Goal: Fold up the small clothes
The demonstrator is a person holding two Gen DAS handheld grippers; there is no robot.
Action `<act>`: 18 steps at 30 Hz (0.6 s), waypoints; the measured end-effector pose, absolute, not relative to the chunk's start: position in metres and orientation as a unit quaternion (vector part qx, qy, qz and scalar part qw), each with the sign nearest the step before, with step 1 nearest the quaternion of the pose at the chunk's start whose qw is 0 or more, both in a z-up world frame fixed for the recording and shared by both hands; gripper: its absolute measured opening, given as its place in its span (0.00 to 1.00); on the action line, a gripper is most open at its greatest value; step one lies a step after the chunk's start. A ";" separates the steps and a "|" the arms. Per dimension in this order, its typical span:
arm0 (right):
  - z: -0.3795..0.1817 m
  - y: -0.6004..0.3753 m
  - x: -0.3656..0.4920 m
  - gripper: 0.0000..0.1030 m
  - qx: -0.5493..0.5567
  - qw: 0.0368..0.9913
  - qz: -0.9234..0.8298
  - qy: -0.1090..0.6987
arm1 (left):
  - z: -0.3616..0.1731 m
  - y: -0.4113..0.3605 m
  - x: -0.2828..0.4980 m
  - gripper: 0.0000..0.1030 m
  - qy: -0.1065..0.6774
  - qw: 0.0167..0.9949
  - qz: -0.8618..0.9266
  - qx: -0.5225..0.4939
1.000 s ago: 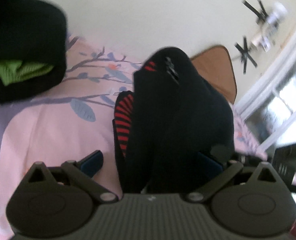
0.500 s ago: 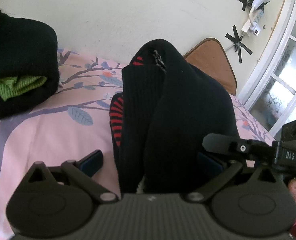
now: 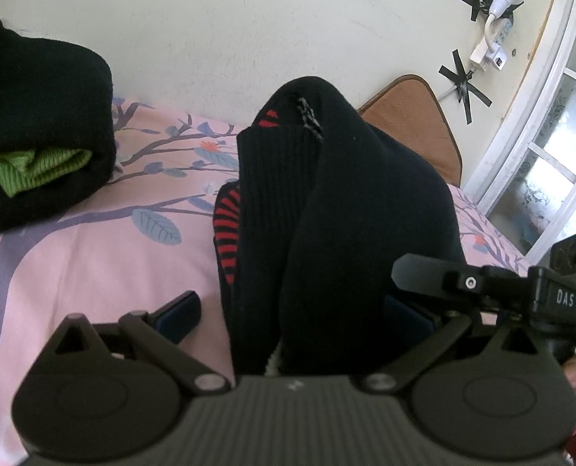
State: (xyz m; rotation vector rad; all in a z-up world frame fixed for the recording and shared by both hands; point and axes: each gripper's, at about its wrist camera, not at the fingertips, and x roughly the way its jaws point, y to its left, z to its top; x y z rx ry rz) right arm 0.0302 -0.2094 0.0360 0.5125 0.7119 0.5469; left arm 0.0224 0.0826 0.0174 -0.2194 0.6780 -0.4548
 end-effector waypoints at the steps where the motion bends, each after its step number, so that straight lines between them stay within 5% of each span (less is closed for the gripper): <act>1: 0.036 -0.209 0.030 1.00 0.245 0.869 0.262 0.340 | 0.017 0.083 0.022 1.00 0.329 0.912 -0.221 -0.106; 18: 0.036 -0.210 0.030 1.00 0.247 0.869 0.263 0.339 | 0.015 0.090 0.020 1.00 0.321 0.911 -0.224 -0.133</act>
